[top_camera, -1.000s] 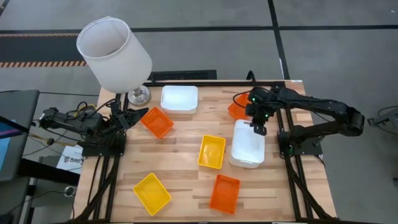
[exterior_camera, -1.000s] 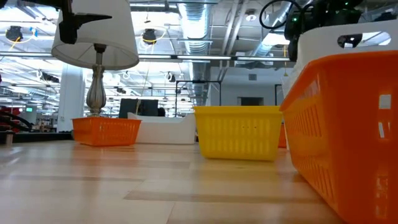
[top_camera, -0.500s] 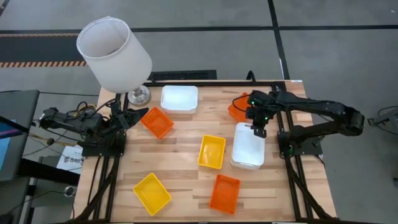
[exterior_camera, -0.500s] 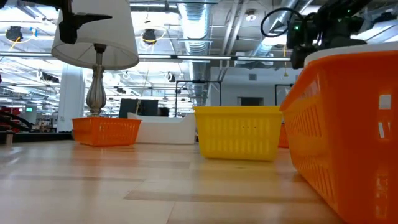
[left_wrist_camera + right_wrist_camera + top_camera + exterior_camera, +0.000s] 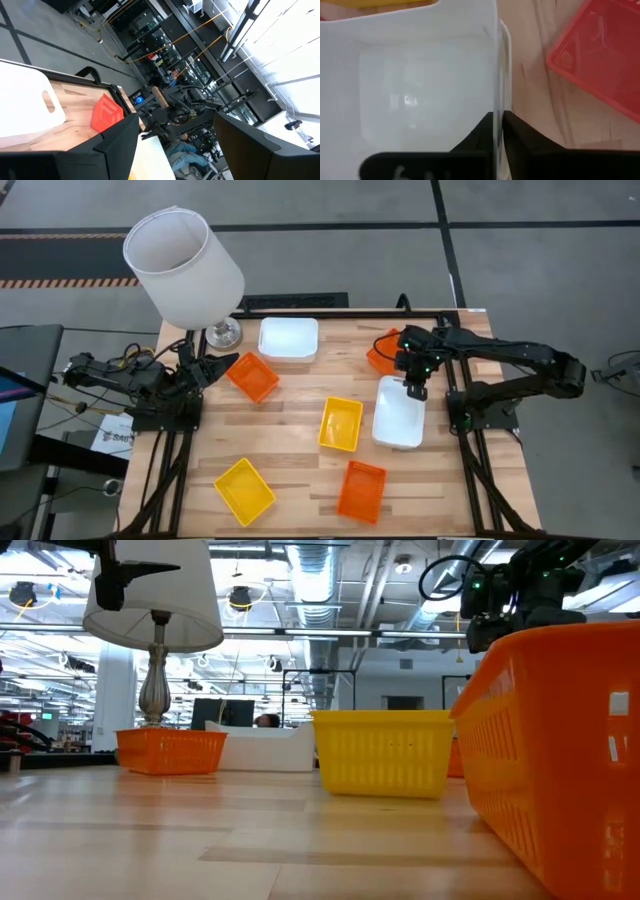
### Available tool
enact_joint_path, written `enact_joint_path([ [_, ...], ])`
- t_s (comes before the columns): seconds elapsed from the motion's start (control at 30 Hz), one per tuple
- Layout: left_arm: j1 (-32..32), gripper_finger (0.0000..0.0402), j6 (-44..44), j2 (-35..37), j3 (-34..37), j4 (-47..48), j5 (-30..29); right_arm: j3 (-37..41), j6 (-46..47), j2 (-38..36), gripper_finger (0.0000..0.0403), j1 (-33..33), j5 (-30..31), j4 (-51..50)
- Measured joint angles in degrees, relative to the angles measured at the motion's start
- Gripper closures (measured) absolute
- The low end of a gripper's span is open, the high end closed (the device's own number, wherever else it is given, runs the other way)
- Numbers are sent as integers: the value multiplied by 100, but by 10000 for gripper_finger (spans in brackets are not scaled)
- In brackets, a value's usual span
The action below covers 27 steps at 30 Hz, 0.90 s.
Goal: Stack baskets by color
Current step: Stack the bottom left white bin on the bottom right white bin, then stack the top white bin on the bottom white bin
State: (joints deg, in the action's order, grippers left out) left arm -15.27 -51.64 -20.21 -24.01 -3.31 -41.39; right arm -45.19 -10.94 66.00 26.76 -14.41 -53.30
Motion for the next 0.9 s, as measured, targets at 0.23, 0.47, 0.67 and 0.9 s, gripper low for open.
enact_joint_path([
  [0.23,0,155,0,0,1,0,0,0,-2,-2,268,0,80,-9],
  [0.47,0,155,0,0,0,0,0,-638,229,0,209,0,160,-311],
  [0.67,0,155,22,0,0,0,0,-1703,761,-2,195,-50,914,128],
  [0.9,0,155,25,0,0,0,40,-2247,1418,418,199,-319,1901,1709],
])
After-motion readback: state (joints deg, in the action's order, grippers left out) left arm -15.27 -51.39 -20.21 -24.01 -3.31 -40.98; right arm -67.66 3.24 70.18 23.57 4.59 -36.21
